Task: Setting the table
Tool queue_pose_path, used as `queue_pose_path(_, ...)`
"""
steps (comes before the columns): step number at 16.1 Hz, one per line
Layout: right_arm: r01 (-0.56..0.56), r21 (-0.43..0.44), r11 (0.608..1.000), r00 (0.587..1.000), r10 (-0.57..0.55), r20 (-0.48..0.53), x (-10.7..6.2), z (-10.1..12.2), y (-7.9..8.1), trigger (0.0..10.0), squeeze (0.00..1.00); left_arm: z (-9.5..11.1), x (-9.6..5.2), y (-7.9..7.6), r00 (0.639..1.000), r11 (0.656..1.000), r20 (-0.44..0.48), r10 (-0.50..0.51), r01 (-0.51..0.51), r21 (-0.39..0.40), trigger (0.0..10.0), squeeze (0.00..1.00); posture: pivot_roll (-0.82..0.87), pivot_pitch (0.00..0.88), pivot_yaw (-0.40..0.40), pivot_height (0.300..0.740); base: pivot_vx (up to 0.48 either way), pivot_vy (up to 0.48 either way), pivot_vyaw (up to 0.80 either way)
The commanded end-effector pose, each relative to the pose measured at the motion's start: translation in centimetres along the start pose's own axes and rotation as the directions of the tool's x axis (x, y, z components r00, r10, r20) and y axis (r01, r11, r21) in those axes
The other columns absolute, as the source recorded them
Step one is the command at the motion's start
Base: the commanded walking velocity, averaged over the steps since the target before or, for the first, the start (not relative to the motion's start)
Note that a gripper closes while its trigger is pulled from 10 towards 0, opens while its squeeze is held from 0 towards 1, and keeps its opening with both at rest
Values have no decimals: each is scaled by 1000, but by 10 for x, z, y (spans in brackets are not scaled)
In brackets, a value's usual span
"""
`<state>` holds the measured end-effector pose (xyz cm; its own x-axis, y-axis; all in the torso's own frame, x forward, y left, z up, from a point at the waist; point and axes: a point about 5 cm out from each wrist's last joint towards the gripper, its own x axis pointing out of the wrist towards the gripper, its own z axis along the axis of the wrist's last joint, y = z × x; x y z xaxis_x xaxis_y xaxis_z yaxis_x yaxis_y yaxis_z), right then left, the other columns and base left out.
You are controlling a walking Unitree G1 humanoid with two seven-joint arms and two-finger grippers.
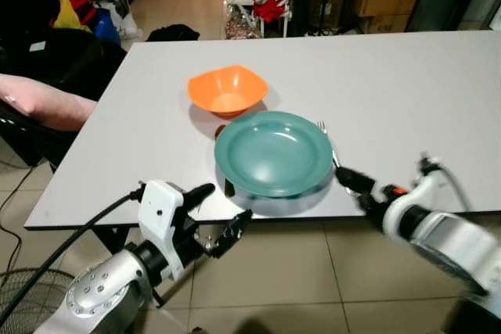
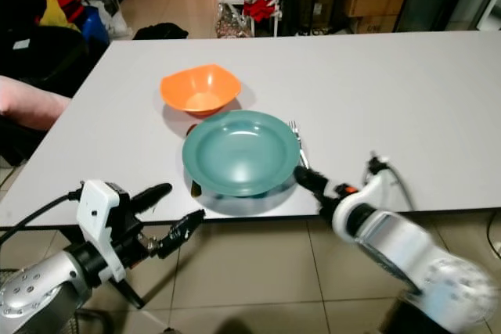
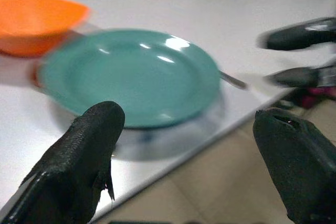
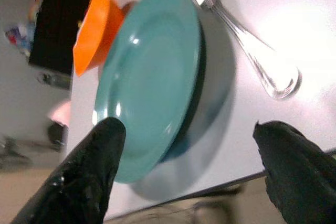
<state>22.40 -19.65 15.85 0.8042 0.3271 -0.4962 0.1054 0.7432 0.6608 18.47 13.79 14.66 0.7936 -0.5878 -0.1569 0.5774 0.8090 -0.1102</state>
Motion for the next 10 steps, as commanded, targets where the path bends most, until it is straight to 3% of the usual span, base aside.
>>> queue_pose_path(1,-76,-234,969,995,88,43,-13,13,25,10000,0,2,1,16,986,986,43,164,-165,30,10000,0,-185,0,67,740,0,0,0)
queue_pose_path(3,-52,-419,907,989,106,107,-18,24,41,10000,0,4,2,24,955,960,97,280,-281,-9,10000,0,-186,0,69,740,0,0,0)
queue_pose_path(4,28,-589,808,967,128,221,-16,29,57,10000,0,5,3,31,908,917,131,398,-390,-81,10000,0,-180,0,70,740,0,0,0)
queue_pose_path(5,67,-659,750,939,176,296,-9,28,66,10000,0,8,2,35,865,878,151,478,-468,-99,10000,0,-168,0,65,740,0,0,0)
queue_pose_path(6,97,-673,733,925,183,333,-5,27,67,10000,0,8,2,37,853,867,159,498,-489,-94,10000,0,-168,0,65,740,0,0,0)
queue_pose_path(7,206,-724,658,882,196,429,5,24,64,10000,0,7,2,40,823,839,164,543,-539,-71,10000,0,-157,0,62,740,0,0,0)
queue_pose_path(8,262,-734,627,860,194,472,9,22,61,10000,0,7,2,41,809,823,167,564,-567,-32,10000,0,-153,0,60,740,0,0,0)
queue_pose_path(9,332,-648,685,811,143,567,16,17,36,10000,0,3,3,42,798,808,192,572,-588,37,10000,0,-140,0,59,740,0,0,0)
queue_pose_path(10,316,-629,710,816,135,562,17,14,28,10000,0,0,2,43,786,793,185,590,-607,47,10000,0,-131,2,60,740,0,0,0)
